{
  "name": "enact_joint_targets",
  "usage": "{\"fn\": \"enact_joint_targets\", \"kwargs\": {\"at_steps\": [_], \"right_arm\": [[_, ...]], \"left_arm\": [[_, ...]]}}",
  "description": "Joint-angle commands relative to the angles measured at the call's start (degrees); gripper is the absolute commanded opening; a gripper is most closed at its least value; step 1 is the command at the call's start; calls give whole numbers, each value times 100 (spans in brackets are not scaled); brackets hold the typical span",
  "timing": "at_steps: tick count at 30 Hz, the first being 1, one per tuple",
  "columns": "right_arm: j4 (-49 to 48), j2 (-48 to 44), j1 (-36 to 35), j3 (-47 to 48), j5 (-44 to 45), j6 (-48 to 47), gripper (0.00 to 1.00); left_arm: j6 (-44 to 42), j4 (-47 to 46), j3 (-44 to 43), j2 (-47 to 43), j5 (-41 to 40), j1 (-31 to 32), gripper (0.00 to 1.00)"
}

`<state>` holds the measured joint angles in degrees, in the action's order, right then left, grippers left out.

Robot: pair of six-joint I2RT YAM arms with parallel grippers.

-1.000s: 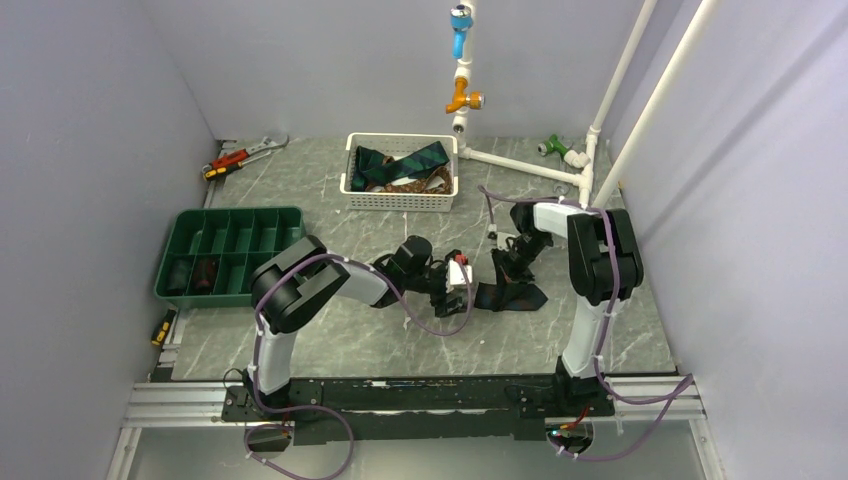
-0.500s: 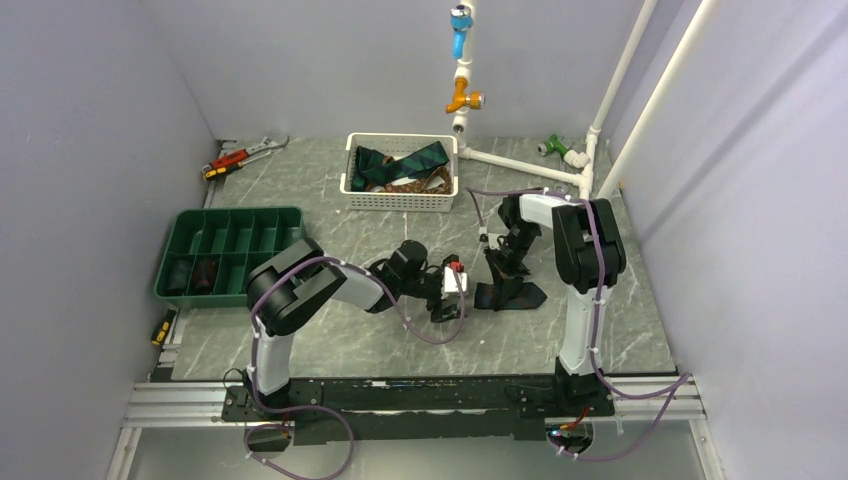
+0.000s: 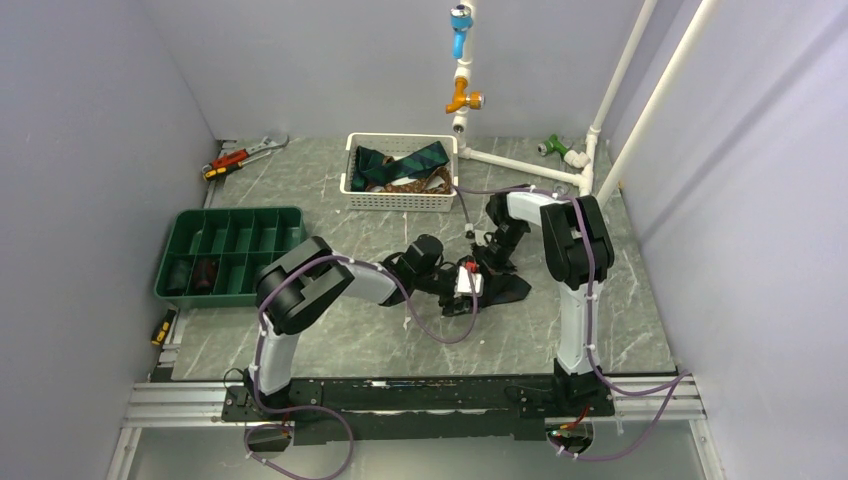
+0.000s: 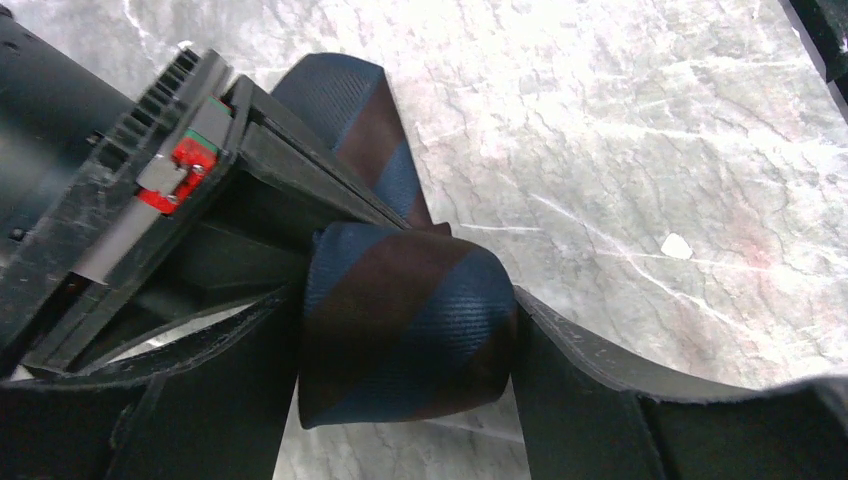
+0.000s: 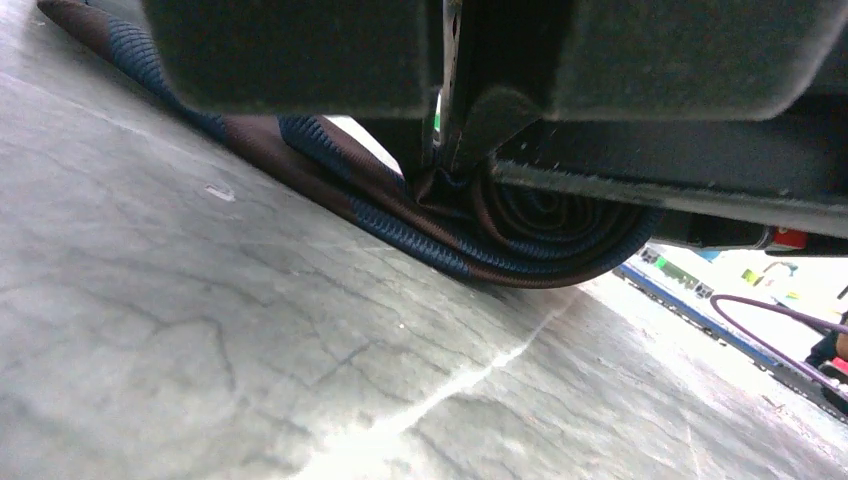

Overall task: Roll the ties
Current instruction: Roll the tie at the center of the board.

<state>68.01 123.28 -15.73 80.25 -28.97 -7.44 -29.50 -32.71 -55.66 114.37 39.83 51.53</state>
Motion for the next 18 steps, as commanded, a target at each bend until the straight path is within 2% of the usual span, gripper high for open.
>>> {"fn": "enact_joint_targets", "kwargs": {"at_steps": [1,4,9,13,18], "right_arm": [[-1245,417,-101,44,-132,255,0],[-1244,434,-99,-2,-356,298,0],[-1067,198,-40,-97,-913,58,0],[-768,-331,219,-197,-1537,-399,14],[-663,-780,579,-201,-2291,-438,29]], "left_arm": [[-106,306,-234,107,195,67,75],[-118,641,-311,174,103,95,72],[378,625,35,103,-233,-78,40],[581,488,412,44,51,-438,24],[305,474,582,47,662,-586,17]]}}
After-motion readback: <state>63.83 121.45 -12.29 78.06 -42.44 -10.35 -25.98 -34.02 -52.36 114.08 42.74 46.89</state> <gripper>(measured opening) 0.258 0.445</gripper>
